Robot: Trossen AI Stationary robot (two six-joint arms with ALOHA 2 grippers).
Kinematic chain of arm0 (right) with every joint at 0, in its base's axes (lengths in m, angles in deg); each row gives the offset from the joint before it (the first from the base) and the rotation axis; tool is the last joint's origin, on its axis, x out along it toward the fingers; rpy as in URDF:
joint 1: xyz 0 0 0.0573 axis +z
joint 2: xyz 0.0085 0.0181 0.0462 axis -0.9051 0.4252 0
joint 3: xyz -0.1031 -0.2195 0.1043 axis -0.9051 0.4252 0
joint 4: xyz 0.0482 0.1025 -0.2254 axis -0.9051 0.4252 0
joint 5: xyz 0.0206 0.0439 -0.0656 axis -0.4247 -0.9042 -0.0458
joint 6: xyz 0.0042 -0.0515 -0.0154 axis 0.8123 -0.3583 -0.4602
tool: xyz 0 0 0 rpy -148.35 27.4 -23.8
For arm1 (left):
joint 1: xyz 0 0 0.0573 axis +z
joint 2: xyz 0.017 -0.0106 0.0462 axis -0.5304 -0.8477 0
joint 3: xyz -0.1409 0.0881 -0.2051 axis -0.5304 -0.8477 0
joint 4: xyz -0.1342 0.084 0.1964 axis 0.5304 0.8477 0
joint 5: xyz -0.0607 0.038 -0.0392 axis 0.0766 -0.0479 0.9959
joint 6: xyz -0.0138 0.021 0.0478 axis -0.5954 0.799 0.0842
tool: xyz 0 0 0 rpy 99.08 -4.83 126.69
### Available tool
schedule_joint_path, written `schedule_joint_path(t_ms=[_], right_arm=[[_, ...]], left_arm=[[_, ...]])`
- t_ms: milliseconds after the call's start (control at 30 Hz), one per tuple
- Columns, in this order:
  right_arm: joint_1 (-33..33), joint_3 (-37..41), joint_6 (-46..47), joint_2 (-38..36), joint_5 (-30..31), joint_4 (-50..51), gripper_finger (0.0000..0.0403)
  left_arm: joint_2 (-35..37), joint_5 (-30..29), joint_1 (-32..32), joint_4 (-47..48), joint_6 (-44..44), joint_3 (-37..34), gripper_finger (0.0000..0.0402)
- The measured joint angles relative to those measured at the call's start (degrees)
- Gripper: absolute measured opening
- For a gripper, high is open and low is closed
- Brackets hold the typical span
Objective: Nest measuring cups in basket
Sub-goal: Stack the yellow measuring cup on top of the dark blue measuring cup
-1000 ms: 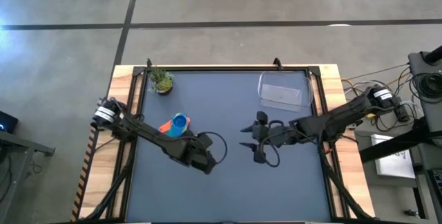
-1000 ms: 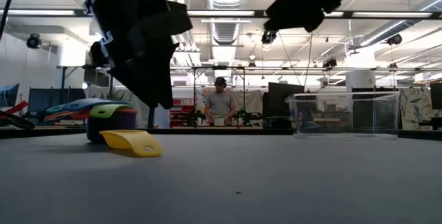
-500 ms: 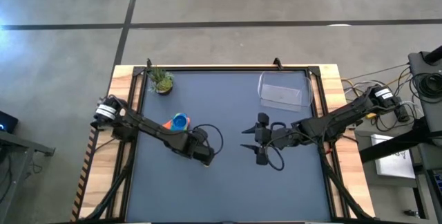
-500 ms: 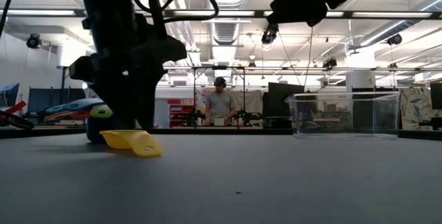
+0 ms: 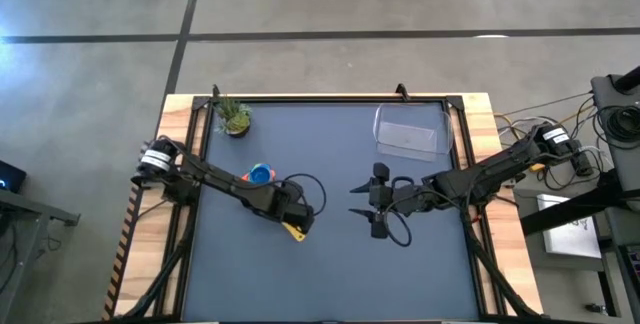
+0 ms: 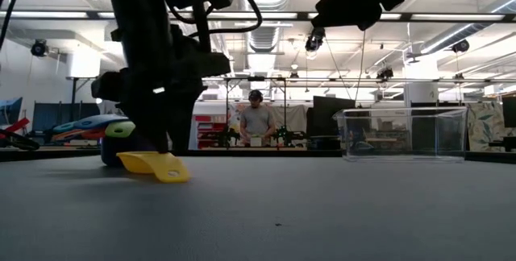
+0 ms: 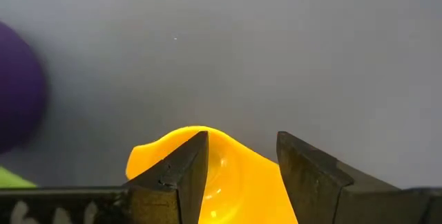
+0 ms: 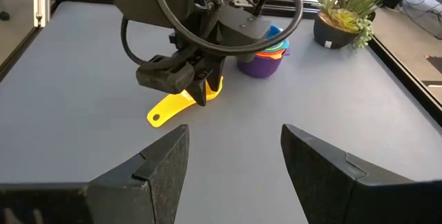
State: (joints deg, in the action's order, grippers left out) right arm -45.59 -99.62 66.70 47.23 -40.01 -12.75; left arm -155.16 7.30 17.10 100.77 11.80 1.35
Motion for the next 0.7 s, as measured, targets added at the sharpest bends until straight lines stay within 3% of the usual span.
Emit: schedule_joint_path(t_ms=[400,700], right_arm=[[0.01,-0.02,0.1,0.0,-0.02,0.0,0.0219],[0.0,-0.04,-0.91,0.0,-0.02,0.68,0.0219]], left_arm=[[-2.92,3.51,-0.13,-2.13,2.55,0.0,0.0143],[-3.13,10.13,-0.53,-8.64,11.96,0.27,0.0018]])
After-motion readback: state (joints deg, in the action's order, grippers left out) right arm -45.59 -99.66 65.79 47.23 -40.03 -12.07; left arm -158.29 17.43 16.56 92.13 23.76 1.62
